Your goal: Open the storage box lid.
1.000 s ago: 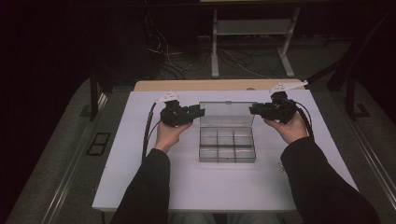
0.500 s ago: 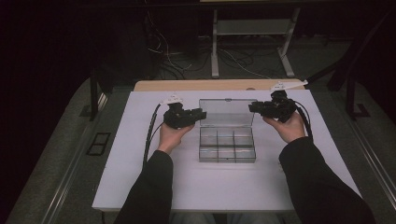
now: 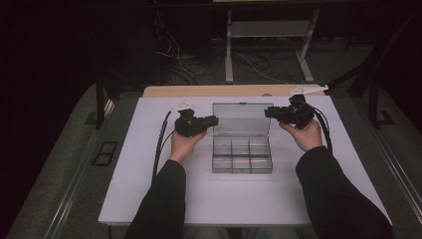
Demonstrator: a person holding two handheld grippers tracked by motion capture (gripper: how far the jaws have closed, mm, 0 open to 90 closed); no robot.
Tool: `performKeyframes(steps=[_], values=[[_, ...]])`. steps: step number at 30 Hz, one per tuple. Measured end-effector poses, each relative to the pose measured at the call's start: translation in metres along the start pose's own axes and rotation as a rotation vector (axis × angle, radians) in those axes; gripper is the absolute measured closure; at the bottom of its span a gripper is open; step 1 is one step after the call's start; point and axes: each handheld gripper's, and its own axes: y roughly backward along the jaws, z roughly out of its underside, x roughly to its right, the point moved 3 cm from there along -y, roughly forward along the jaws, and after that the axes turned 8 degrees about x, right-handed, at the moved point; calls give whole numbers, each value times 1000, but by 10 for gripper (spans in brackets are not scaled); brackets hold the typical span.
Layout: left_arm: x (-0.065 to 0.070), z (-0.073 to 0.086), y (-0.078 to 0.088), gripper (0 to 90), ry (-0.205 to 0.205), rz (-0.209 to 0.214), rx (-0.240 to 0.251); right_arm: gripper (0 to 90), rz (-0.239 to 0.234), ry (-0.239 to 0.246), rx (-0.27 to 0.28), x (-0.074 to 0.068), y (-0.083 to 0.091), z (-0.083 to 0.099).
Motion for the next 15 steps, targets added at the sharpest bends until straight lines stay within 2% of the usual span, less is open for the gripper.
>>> performKeyframes(steps=[7,12,15], values=[[-2,0,-1,768,-4,-13,8,699,-2,-34,7,4,-2,4],[-3,-2,0,772,0,-21,31,683,8,-45,-20,5,-6,17],[-3,-2,-1,774,1,-19,37,684,-9,-70,-19,7,-7,23]])
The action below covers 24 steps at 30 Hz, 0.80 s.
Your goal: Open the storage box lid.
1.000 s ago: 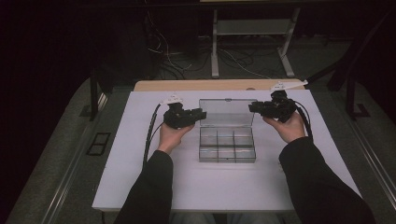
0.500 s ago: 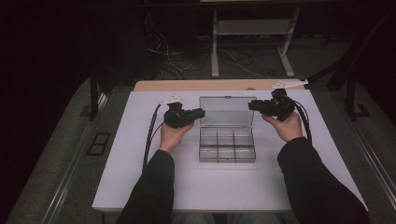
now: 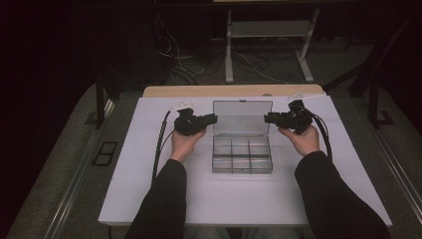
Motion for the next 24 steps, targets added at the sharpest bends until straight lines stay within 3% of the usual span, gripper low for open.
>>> performKeyframes(steps=[6,10,13,17,20,24], values=[[0,1,-3,774,8,6,15,684,-25,-18,-18,4,-2,5],[0,1,-4,774,6,1,19,670,-46,-23,-59,6,-5,8],[1,1,-4,774,4,-1,20,675,-36,13,-93,5,-8,13],[0,1,-4,773,3,-5,20,695,-28,18,-117,6,-12,18],[-1,1,-4,766,1,-7,19,711,9,72,-160,3,-19,25],[-4,3,-4,740,14,-11,12,712,19,77,-146,3,-21,26]])
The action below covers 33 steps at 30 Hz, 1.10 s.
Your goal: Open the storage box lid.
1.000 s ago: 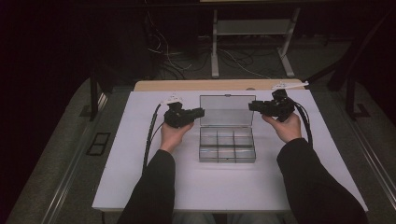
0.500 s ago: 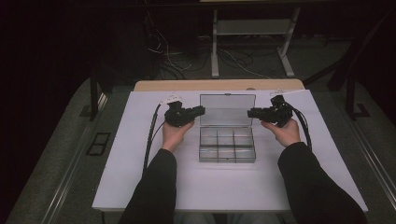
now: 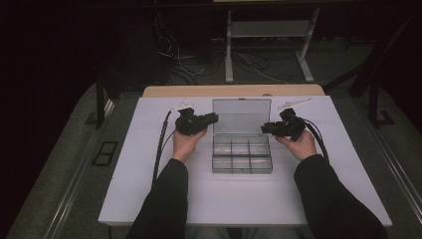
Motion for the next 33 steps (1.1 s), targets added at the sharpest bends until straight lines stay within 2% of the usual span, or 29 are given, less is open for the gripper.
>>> performKeyframes(steps=[12,22,33], values=[[-4,7,0,688,34,-3,-28,720,-2,-10,1,4,-3,1],[-8,25,-6,721,47,-3,-144,721,-10,-34,2,7,-4,3],[-8,27,-8,730,62,-4,-150,714,-15,-50,5,9,-5,4]])
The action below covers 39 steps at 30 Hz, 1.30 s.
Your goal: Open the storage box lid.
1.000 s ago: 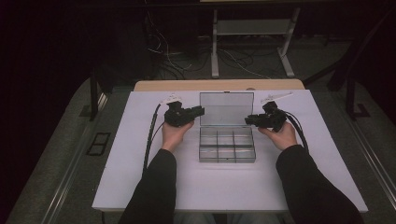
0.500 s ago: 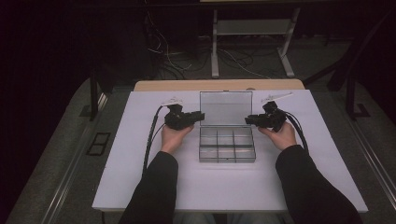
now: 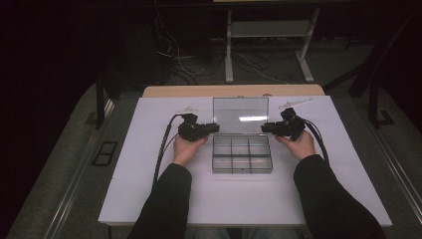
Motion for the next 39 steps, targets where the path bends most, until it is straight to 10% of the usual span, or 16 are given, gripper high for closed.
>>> performKeyframes(steps=[39], values=[[-6,7,-7,570,97,-19,-42,570,10,-90,4,9,-7,8]])
